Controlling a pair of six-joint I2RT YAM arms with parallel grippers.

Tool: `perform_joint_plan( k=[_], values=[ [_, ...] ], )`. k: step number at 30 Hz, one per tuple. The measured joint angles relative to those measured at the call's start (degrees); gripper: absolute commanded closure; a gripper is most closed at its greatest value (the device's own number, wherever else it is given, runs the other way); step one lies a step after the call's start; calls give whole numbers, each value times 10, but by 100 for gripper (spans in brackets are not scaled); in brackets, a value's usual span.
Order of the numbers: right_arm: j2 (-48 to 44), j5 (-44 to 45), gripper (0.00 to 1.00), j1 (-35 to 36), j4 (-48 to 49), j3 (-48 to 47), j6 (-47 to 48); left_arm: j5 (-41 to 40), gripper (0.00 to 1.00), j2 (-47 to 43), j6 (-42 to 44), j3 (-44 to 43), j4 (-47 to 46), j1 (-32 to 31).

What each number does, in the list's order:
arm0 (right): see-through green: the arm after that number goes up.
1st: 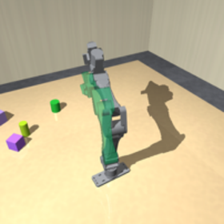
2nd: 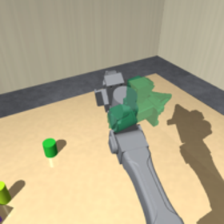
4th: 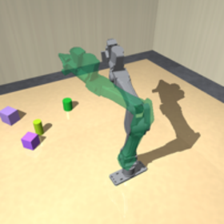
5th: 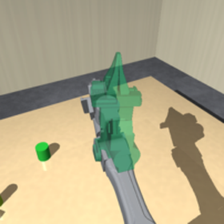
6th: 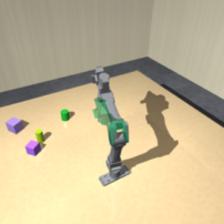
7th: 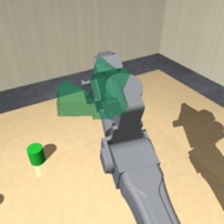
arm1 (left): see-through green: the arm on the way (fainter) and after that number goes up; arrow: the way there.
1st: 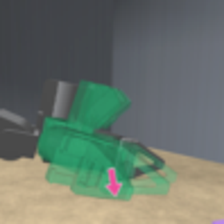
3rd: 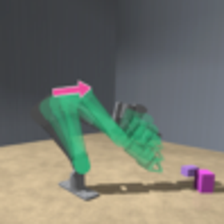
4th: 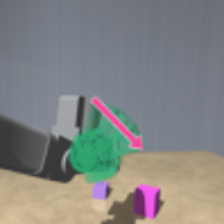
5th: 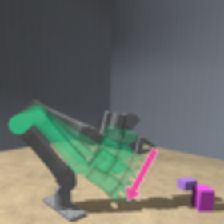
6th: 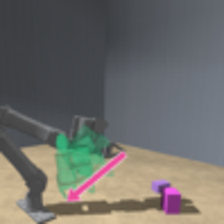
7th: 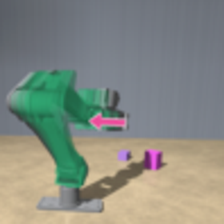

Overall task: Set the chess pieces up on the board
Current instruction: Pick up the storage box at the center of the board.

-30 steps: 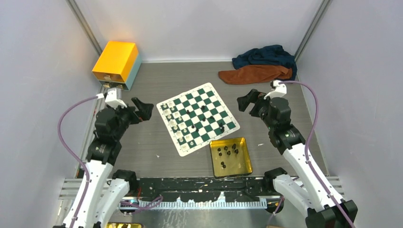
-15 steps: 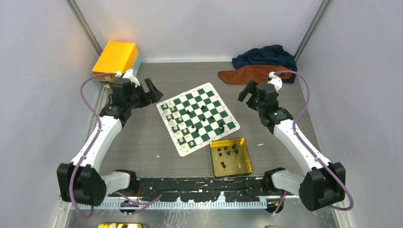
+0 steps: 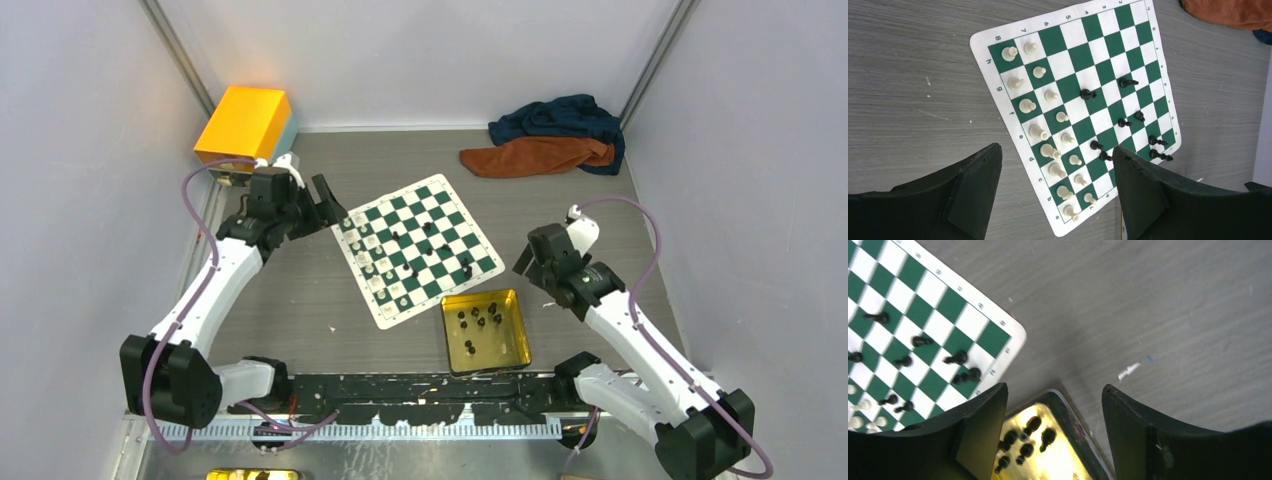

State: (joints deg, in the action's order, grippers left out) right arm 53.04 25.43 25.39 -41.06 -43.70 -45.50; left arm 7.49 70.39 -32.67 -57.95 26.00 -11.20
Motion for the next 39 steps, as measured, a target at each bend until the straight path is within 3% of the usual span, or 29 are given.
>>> perform_joint_plan(
  k=[3,15,21,30,39],
  values=[
    [-28,-5,35,7,-32,29,-25,-10,21,-19,-4,5,9,-9],
    [-102,-35,38,90,-83,118,-94,-46,23,-68,-30,25,17,-41],
    [-90,-42,41,114,-82,132,-109,-54,23,-72,-35,37,18,-47],
    [-43,-52,56,125,-56,148,-125,-63,24,-92,-44,56,15,-49],
    [-28,-51,65,125,-43,152,-133,-64,24,-96,-48,84,8,-49]
  ],
)
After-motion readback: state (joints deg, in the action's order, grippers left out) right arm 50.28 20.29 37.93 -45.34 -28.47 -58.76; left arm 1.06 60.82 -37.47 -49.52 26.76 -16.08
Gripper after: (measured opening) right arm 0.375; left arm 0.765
